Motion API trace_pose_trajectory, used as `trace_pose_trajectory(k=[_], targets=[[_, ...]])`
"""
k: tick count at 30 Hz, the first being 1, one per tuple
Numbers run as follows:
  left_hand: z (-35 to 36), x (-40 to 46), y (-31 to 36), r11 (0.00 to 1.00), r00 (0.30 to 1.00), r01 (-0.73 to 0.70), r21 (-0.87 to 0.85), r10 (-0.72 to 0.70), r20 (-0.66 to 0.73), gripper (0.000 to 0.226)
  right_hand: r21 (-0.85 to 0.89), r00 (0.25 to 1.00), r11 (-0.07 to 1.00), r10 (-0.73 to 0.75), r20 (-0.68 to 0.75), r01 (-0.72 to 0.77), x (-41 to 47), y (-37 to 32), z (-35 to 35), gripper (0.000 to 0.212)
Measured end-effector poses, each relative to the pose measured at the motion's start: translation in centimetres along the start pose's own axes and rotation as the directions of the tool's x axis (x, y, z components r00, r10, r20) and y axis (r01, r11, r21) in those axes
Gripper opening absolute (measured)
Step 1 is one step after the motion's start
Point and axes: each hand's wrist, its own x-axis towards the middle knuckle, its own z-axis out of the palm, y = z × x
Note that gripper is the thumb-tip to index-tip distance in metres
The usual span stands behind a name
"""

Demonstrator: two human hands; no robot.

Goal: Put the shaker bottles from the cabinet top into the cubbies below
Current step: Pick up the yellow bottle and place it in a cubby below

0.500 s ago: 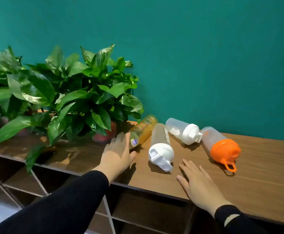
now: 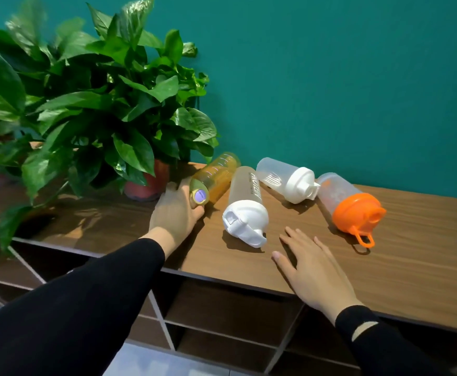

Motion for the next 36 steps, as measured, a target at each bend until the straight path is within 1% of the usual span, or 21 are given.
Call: trace_pose_trajectory(k=[3, 5, 7, 9, 12, 14, 15, 16, 18, 21, 23, 25, 27, 29, 30, 31, 32, 33, 34, 35, 36], targets=[[-1.2, -1.5, 0.0, 0.999, 0.999, 0.032, -0.011, -0.032, -0.019, 0.076, 0.027, 0.999, 0.999, 0.034, -0.032, -0.033, -0.7, -0.4, -0.5, 0.059], [-2.5, -2.7, -0.1, 0.998, 0.997, 0.055, -0.024, -0.056, -0.043, 0.075, 0.067, 0.997, 0.996, 0.060, -0.041, -0.057, -1.0, -0.4, -0.6, 0.056], [-3.9, -4.4, -0.4, 1.000, 0.993, -0.003, 0.002, 0.003, -0.121, 0.073, 0.123, 0.996, 0.992, 0.051, -0.067, -0.042, -1.1, -0.1, -0.5, 0.053], [-5.4, -6.1, -0.8, 0.996, 0.983, -0.062, 0.065, 0.072, -0.171, 0.071, 0.219, 0.992, 0.976, 0.037, -0.124, -0.009, -1.4, -0.3, -0.6, 0.047], [-7.8, -8.1, -1.3, 0.983, 0.970, -0.120, 0.141, 0.147, -0.196, 0.068, 0.337, 0.959, 0.931, -0.039, -0.281, 0.137, -2.3, -2.0, -1.5, 0.042], [-9.3, -9.3, -1.7, 0.970, 0.957, -0.182, 0.158, 0.212, -0.198, 0.068, 0.350, 0.914, 0.893, -0.142, -0.380, 0.284, -3.1, -4.5, -2.2, 0.041], [-10.0, -10.0, -1.9, 0.963, 0.950, -0.214, 0.162, 0.244, -0.196, 0.067, 0.350, 0.892, 0.867, -0.201, -0.406, 0.355, -3.4, -5.8, -2.4, 0.040], [-10.8, -10.6, -2.1, 0.955, 0.942, -0.244, 0.169, 0.275, -0.190, 0.067, 0.357, 0.878, 0.840, -0.255, -0.406, 0.409, -3.6, -7.3, -2.6, 0.042], [-12.6, -11.8, -2.4, 0.933, 0.924, -0.305, 0.190, 0.338, -0.178, 0.067, 0.390, 0.877, 0.796, -0.347, -0.334, 0.463, -4.1, -10.3, -3.0, 0.057], [-15.3, -13.2, -2.6, 0.881, 0.874, -0.414, 0.229, 0.455, -0.170, 0.066, 0.397, 0.876, 0.781, -0.446, -0.184, 0.481, -4.2, -14.2, -3.2, 0.084], [-17.0, -13.9, -2.7, 0.836, 0.832, -0.488, 0.251, 0.532, -0.156, 0.064, 0.401, 0.879, 0.787, -0.460, -0.127, 0.470, -4.1, -15.7, -2.8, 0.094], [-18.4, -14.5, -2.6, 0.779, 0.785, -0.566, 0.271, 0.609, -0.109, 0.065, 0.422, 0.890, 0.792, -0.445, -0.097, 0.442, -3.9, -16.5, -2.4, 0.098], [-19.5, -15.0, -2.2, 0.699, 0.721, -0.662, 0.271, 0.693, -0.027, 0.066, 0.429, 0.902, 0.799, -0.419, -0.104, 0.421, -4.1, -16.8, -2.1, 0.097], [-19.8, -15.5, -2.1, 0.632, 0.655, -0.739, 0.232, 0.755, 0.029, 0.068, 0.446, 0.911, 0.797, -0.390, -0.134, 0.407, -5.0, -17.0, -2.0, 0.090], [-19.7, -15.8, -2.2, 0.628, 0.641, -0.757, 0.183, 0.767, 0.020, 0.070, 0.475, 0.920, 0.790, -0.366, -0.142, 0.387, -5.8, -17.0, -1.9, 0.086], [-19.3, -16.3, -2.4, 0.649, 0.651, -0.755, 0.098, 0.759, -0.013, 0.073, 0.517, 0.934, 0.780, -0.329, -0.139, 0.352, -6.9, -16.9, -1.8, 0.084], [-18.5, -17.0, -2.8, 0.686, 0.686, -0.727, -0.022, 0.725, -0.060, 0.077, 0.559, 0.950, 0.770, -0.286, -0.129, 0.308, -8.1, -16.6, -1.5, 0.083], [-17.4, -18.2, -3.2, 0.722, 0.739, -0.673, -0.161, 0.664, -0.110, 0.080, 0.594, 0.964, 0.762, -0.245, -0.105, 0.258, -9.5, -16.3, -1.0, 0.082], [-16.0, -19.8, -3.6, 0.749, 0.802, -0.594, -0.294, 0.579, -0.145, 0.083, 0.624, 0.976, 0.755, -0.208, -0.065, 0.203, -10.9, -15.9, -0.5, 0.082], [-14.4, -21.6, -4.0, 0.766, 0.866, -0.493, -0.412, 0.476, -0.152, 0.084, 0.653, 0.985, 0.745, -0.169, -0.011, 0.135, -12.3, -15.5, 0.3, 0.081], [-12.8, -23.4, -4.1, 0.774, 0.922, -0.374, -0.511, 0.369, -0.116, 0.084, 0.675, 0.990, 0.735, -0.130, 0.046, 0.065, -13.4, -15.1, 1.3, 0.083]])
